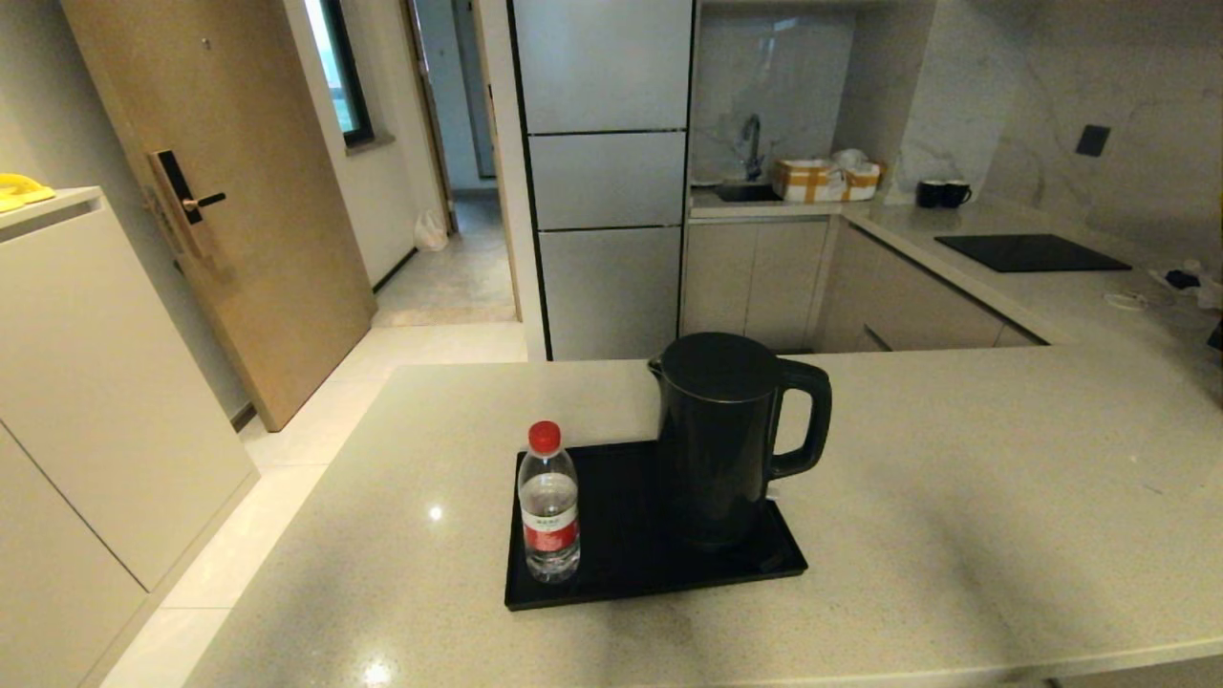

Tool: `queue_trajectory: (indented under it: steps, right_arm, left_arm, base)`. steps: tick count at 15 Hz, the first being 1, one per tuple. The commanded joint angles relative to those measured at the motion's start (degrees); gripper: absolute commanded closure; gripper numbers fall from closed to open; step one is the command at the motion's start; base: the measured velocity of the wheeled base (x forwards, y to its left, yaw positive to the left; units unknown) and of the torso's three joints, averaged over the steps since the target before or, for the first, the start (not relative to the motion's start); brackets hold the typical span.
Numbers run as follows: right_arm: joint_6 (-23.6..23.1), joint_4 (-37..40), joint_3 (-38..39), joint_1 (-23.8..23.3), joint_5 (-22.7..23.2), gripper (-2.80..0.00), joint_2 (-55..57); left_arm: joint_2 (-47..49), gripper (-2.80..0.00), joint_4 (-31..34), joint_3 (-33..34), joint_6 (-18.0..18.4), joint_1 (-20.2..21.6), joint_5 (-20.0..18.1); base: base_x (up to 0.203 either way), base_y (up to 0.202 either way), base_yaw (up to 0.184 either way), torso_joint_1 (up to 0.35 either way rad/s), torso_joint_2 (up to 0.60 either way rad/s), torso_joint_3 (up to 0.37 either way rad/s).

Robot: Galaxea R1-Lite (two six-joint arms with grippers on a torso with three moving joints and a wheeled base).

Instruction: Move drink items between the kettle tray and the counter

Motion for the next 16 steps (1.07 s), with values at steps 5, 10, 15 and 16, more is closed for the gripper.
queue_trajectory:
  steps: [5,10,15,16]
  right_arm:
    - [-0.1,0.0,0.1,0.0,0.1,0.00,0.1]
    - [-0.6,0.3,0.1,0.0,0.1,0.00,0.1]
    - [1.3,0.1,0.1,0.0,-0.7,0.00,0.1]
    - [1.3,0.1,0.1,0.0,-0.7,0.00,0.1]
  left_arm:
    - [0.1,0.00,-0.3,0.3,0.0,0.0,-0.1]
    - [0.0,0.00,-0.7,0.4,-0.1,0.0,-0.1]
    - [0.1,0.00,-0.7,0.4,-0.1,0.0,-0.1]
    - [0.1,0.00,-0.7,0.4,-0.1,0.0,-0.1]
  base:
    - [0.000,0.000,0.000,0.000,0.00,0.000]
    - [0.000,0.000,0.000,0.000,0.00,0.000]
    - [0.000,0.000,0.000,0.000,0.00,0.000]
    - [0.000,0.000,0.000,0.000,0.00,0.000]
